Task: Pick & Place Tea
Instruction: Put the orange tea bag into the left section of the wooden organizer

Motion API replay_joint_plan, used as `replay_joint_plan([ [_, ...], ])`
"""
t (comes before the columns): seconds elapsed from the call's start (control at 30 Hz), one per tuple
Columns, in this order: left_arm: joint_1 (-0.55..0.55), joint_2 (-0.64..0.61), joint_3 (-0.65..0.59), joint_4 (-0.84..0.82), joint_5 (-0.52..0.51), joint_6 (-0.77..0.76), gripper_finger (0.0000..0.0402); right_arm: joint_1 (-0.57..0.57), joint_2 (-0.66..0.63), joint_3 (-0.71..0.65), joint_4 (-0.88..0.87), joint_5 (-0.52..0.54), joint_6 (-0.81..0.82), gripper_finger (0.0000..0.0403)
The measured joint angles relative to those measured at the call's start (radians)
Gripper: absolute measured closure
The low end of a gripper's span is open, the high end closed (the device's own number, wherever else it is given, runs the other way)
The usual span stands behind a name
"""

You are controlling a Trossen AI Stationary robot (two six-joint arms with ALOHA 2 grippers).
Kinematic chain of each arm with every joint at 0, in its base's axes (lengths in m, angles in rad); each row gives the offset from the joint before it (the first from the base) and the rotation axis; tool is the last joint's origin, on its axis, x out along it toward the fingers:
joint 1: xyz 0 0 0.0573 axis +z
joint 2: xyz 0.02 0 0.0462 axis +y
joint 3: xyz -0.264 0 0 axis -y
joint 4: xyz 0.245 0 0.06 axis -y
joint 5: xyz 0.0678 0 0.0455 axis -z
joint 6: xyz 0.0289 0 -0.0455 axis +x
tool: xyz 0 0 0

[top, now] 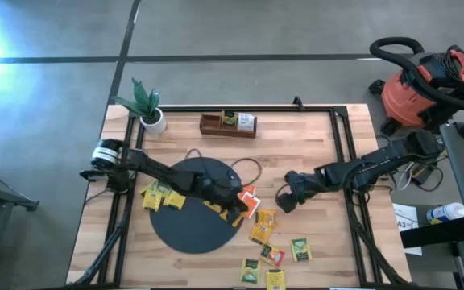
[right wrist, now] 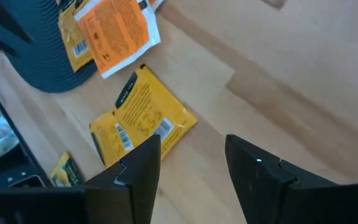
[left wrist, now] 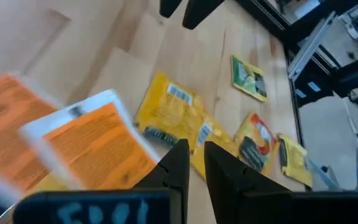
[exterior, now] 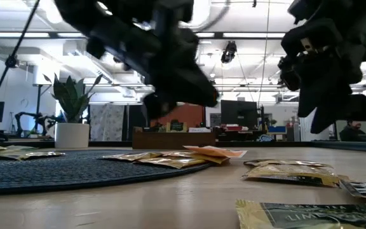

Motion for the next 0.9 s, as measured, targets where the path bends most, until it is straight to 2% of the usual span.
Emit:
replay_joint_plan([
  [0.2, 0.004, 0.169, 0.137, -0.012, 0.062, 0.013, 0.0356, 0.038, 0.044, -0.001, 0.018, -0.001, 0.112, 0.0225],
  [0.27, 0.003, 0.201, 0.175, -0.010, 0.096, 0.012, 0.0356, 0.049, 0.077, -0.002, 0.042, -0.004, 0.140, 0.0225],
  [0.4, 0.004, 0.241, 0.232, -0.106, 0.098, 0.012, 0.0356, 0.053, 0.157, -0.002, 0.142, -0.017, 0.156, 0.0225],
  [0.6, 0.006, 0.260, 0.249, -0.210, 0.094, 0.013, 0.0356, 0.052, 0.261, 0.002, 0.273, -0.044, 0.162, 0.0225],
  [0.9, 0.005, 0.257, 0.235, -0.224, 0.090, 0.023, 0.0356, 0.052, 0.322, 0.011, 0.364, -0.068, 0.141, 0.0225],
])
